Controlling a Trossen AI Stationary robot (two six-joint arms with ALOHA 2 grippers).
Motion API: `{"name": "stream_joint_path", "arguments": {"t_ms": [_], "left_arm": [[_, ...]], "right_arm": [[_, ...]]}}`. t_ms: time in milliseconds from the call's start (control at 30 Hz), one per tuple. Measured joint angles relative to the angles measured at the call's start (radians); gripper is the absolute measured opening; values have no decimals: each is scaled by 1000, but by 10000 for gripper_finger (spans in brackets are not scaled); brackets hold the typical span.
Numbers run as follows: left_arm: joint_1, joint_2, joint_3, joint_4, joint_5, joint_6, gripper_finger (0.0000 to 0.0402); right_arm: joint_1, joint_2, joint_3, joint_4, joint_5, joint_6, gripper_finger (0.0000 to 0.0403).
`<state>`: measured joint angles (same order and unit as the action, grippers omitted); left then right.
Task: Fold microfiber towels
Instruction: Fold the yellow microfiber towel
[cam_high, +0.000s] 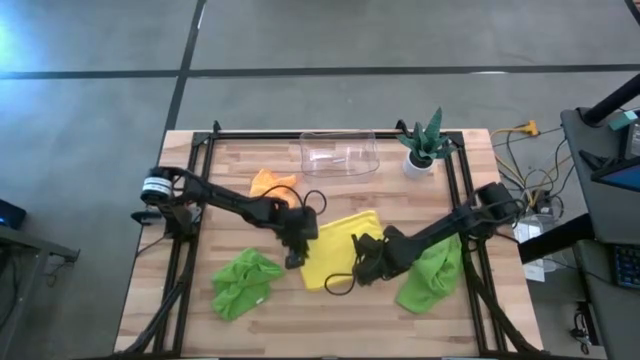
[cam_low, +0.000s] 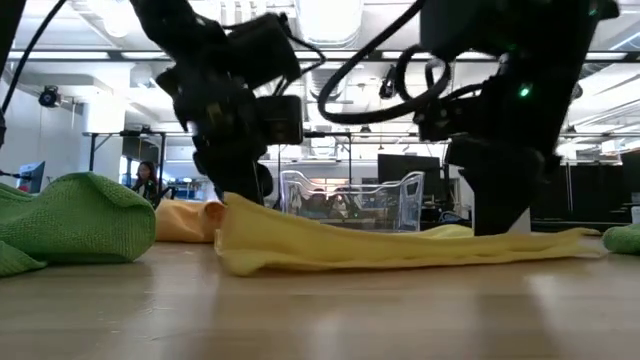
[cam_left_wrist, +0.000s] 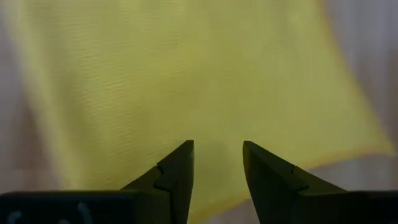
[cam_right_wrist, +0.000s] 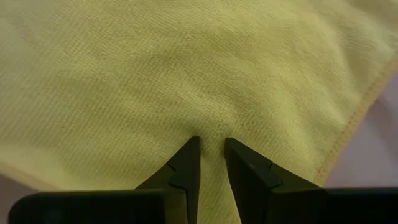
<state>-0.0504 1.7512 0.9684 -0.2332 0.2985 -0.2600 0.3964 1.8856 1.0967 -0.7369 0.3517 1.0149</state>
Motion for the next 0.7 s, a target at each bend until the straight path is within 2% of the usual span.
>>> {"name": "stream_joint_path", "arguments": {"t_ms": [167,333,433,600,700], "left_arm": [[-86,-22,0,60,1,-126,122],[-113,-98,8,71,-130,-112,122],[-92,-115,24,82,-171,-18,122],[5,-74,65,58,-156,152,122],[72,-28,100,65,-119,244,122]], "right_arm": [[-56,-31,-22,-2,21,-149,72],[-66,-169,-30,9,92,-202,72],[-51,-269,-71,99,89,-198,72],[5,-403,-221,457,62,-40,72],[38,-424,-313,560,86,118,72]]}}
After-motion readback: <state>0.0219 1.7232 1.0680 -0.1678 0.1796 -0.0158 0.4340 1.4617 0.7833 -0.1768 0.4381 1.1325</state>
